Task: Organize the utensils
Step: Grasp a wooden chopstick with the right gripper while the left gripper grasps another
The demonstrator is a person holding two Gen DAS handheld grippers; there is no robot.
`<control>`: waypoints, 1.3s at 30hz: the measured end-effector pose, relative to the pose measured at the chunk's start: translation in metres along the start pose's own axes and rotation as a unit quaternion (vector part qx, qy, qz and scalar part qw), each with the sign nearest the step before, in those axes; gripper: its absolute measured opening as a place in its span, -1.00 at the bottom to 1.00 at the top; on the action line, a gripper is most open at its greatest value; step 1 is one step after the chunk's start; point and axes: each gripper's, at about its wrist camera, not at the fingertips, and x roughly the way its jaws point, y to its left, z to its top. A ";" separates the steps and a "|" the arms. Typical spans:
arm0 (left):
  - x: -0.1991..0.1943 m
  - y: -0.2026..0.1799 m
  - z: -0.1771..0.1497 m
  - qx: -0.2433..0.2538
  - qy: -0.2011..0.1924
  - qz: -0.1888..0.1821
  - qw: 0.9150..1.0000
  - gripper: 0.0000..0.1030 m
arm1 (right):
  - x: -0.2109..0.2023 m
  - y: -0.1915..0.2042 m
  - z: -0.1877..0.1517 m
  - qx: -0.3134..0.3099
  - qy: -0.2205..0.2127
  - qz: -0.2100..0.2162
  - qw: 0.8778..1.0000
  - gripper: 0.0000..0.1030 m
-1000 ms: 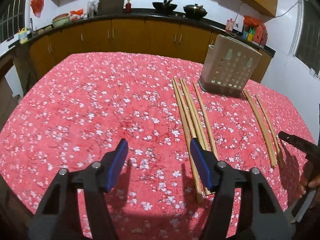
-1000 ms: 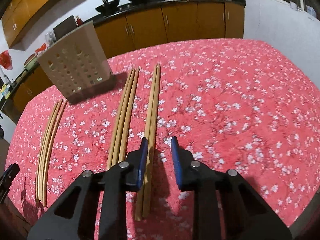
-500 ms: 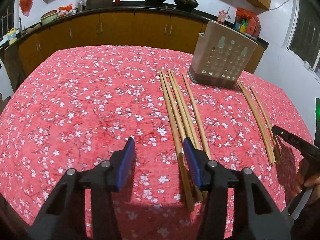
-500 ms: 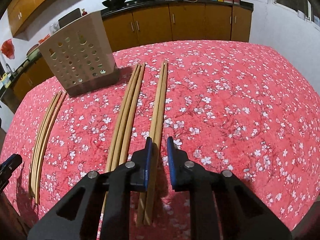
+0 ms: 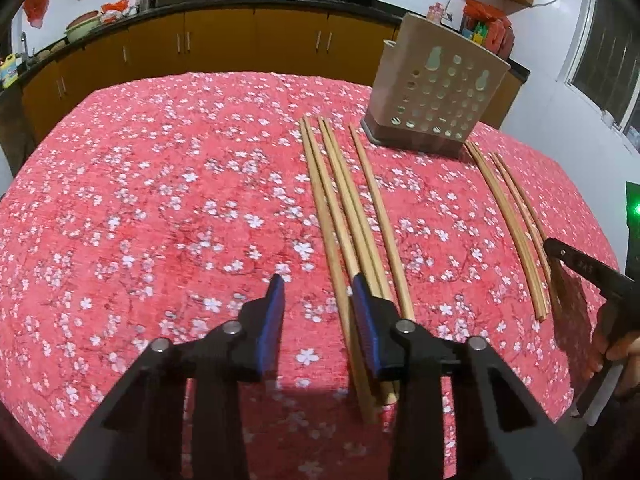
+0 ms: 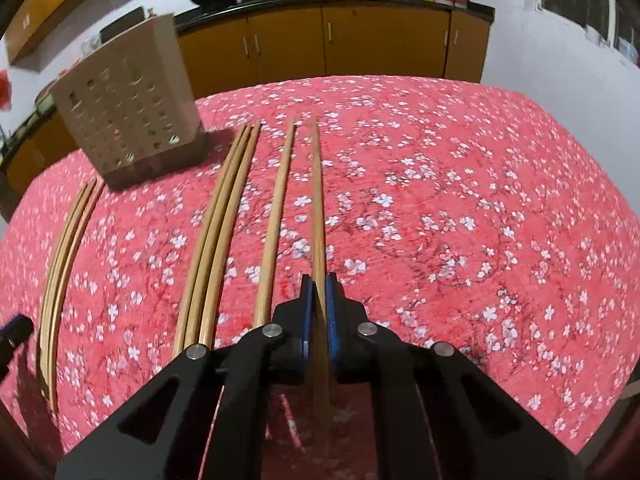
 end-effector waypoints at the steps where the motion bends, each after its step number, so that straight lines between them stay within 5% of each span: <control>1: 0.002 -0.001 0.000 0.002 0.003 -0.001 1.000 -0.44 | 0.000 0.001 0.000 -0.002 -0.001 -0.001 1.000 -0.85; 10: 0.015 -0.003 0.002 0.020 0.015 0.015 1.000 -0.82 | 0.001 0.003 -0.004 -0.008 -0.003 0.003 1.000 -0.85; 22: 0.052 0.024 0.044 0.036 0.005 0.062 0.997 -0.85 | 0.020 -0.001 0.017 -0.002 -0.013 0.004 1.000 -0.85; 32: 0.044 0.045 0.039 0.027 0.001 0.013 1.000 -0.81 | 0.018 -0.006 0.016 0.006 -0.009 0.020 1.000 -0.85; 39: 0.031 0.039 0.020 0.033 -0.002 0.016 0.999 -0.78 | 0.004 -0.010 0.000 -0.001 -0.013 0.020 1.000 -0.84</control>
